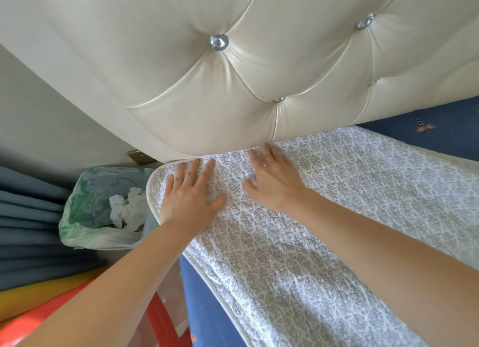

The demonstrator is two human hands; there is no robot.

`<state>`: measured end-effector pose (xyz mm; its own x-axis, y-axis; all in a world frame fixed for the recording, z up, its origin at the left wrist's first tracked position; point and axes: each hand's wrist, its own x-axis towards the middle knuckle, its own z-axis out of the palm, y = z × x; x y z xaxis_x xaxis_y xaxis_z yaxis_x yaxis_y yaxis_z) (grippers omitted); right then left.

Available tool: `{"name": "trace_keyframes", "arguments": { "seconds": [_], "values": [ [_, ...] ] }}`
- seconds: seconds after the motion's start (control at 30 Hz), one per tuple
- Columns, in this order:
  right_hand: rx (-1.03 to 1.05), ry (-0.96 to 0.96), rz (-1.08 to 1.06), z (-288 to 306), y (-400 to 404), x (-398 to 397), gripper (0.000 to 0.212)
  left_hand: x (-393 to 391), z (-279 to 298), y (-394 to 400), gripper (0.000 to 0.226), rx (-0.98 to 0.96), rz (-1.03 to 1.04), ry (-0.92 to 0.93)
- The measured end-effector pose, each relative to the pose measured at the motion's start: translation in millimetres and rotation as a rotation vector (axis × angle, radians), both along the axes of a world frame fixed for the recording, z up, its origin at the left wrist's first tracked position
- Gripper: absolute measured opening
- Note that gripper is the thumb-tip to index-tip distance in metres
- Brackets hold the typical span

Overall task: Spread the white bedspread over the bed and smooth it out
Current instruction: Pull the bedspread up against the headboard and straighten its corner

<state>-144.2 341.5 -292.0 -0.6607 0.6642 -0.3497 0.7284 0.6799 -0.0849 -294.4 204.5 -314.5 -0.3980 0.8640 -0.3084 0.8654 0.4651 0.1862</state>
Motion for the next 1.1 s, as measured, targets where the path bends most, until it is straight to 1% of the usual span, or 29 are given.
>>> {"name": "trace_keyframes", "arguments": {
  "seconds": [0.17,0.3,0.37,0.4,0.47,0.5,0.53,0.6,0.63,0.67,0.73,0.77,0.8,0.9,0.93,1.03,1.1],
  "values": [
    [-0.014,-0.026,-0.056,-13.4,-1.9,-14.8,0.087,-7.0,-2.0,3.4,0.079,0.001,0.014,-0.047],
    [-0.007,-0.081,-0.061,-2.6,-5.8,-19.4,0.084,-8.0,2.1,5.3,0.081,0.003,0.001,-0.081],
    [0.004,-0.102,-0.079,6.3,-24.3,-29.4,0.08,-12.2,5.7,-1.0,0.077,0.086,0.008,-0.113],
    [-0.009,-0.094,-0.064,8.4,-35.4,-35.0,0.078,-16.4,6.9,-7.6,0.07,0.186,0.038,-0.139],
    [-0.042,-0.044,-0.002,7.4,-51.3,-45.2,0.078,-28.8,5.0,-24.5,0.051,0.419,0.14,-0.157],
    [-0.048,-0.024,0.015,5.9,-53.9,-49.7,0.079,-34.6,3.9,-32.2,0.042,0.498,0.196,-0.147],
    [-0.051,-0.011,0.012,3.6,-55.0,-54.8,0.081,-40.3,2.2,-39.1,0.037,0.538,0.253,-0.135],
    [-0.031,-0.016,-0.023,0.0,-53.9,-64.3,0.084,-51.0,1.2,-43.7,0.035,0.534,0.409,-0.152],
    [-0.013,-0.027,-0.032,-1.0,-53.8,-67.7,0.086,-56.2,0.9,-41.8,0.039,0.519,0.522,-0.199],
    [0.001,-0.032,-0.033,-2.2,-53.5,-69.7,0.088,-61.3,1.0,-37.8,0.042,0.503,0.657,-0.279],
    [0.014,-0.04,-0.024,-4.7,-53.2,-71.0,0.09,-67.1,4.3,-28.2,0.042,0.458,0.884,-0.517],
    [0.021,-0.05,-0.018,-4.9,-52.1,-71.1,0.09,-68.3,6.0,-23.9,0.038,0.451,0.938,-0.635],
    [0.023,-0.061,-0.018,-5.1,-51.3,-71.0,0.09,-68.4,7.4,-19.9,0.031,0.457,0.956,-0.715],
    [0.023,-0.079,-0.03,-3.8,-51.9,-70.7,0.089,-70.2,9.6,-9.8,0.018,0.497,0.964,-0.794],
    [0.019,-0.078,-0.036,-3.4,-53.2,-70.4,0.088,-72.2,6.8,-7.9,0.018,0.49,0.992,-0.803],
    [0.031,-0.074,-0.048,-3.9,-55.9,-71.0,0.088,-77.7,-3.5,-7.8,0.025,0.439,1.171,-0.851],
    [0.044,-0.084,-0.053,-3.8,-57.5,-73.3,0.09,-80.9,-10.7,-6.4,0.027,0.417,1.235,-0.885]
  ]
}}
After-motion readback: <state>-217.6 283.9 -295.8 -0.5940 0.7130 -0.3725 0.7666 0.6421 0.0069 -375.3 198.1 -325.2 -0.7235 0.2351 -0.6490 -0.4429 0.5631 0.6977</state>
